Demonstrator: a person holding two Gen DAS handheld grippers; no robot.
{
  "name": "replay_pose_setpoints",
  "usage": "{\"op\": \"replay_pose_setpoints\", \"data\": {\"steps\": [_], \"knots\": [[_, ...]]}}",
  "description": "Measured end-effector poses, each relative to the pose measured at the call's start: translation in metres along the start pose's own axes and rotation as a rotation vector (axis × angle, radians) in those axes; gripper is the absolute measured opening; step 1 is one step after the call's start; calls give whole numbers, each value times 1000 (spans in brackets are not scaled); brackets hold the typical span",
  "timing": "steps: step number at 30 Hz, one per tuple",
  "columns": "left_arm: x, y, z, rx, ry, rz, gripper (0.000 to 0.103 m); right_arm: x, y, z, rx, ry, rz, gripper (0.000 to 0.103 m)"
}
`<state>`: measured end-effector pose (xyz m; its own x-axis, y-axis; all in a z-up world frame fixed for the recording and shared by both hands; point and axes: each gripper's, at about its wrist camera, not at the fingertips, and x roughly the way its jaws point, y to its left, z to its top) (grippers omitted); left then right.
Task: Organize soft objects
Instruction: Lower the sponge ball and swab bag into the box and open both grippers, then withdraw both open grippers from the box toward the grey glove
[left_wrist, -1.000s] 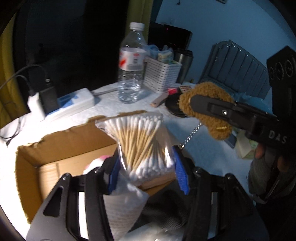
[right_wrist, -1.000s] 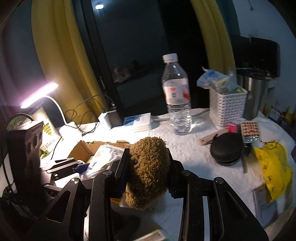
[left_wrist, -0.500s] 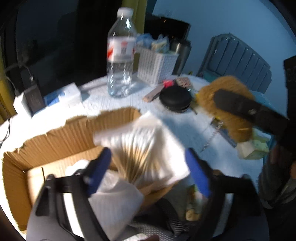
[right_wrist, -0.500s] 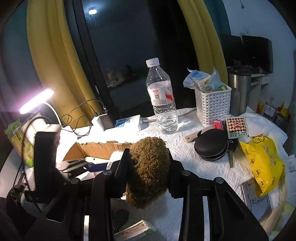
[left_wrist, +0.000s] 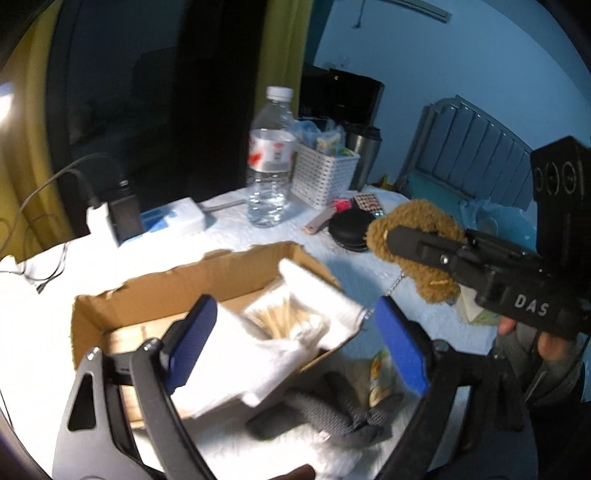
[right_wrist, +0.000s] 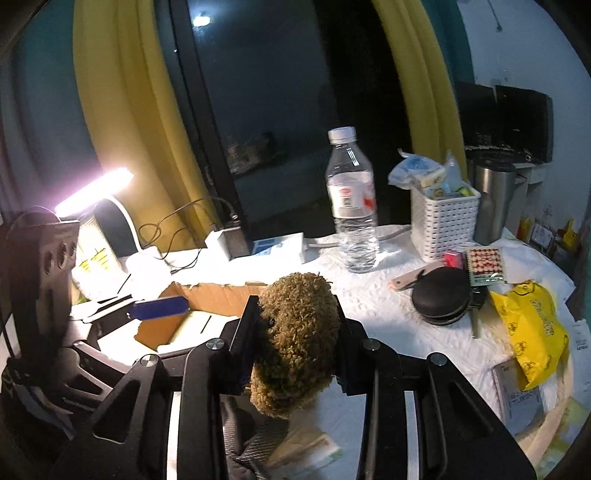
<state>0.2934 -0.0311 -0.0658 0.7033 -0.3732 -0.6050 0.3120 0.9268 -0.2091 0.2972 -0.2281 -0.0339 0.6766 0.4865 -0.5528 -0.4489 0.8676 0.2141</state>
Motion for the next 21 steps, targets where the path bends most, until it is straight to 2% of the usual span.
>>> {"op": "replay_pose_setpoints", "data": {"steps": [9,10,12,13,21], "knots": [[-25,40,-21,-78,-7,54,88,36,36,-1,-45,58,10,37],[-27,43,-23,-83,-9,57,88,39,37,-1,-45,60,4,39],[-31,49,-27,-95,-11,61,88,45,39,-2,-41,72,-16,54],[-32,51,-29,-100,-13,61,88,47,39,-2,-35,75,-21,57],[-39,54,-40,-111,-19,52,88,37,41,-10,-24,88,-47,57]]}}
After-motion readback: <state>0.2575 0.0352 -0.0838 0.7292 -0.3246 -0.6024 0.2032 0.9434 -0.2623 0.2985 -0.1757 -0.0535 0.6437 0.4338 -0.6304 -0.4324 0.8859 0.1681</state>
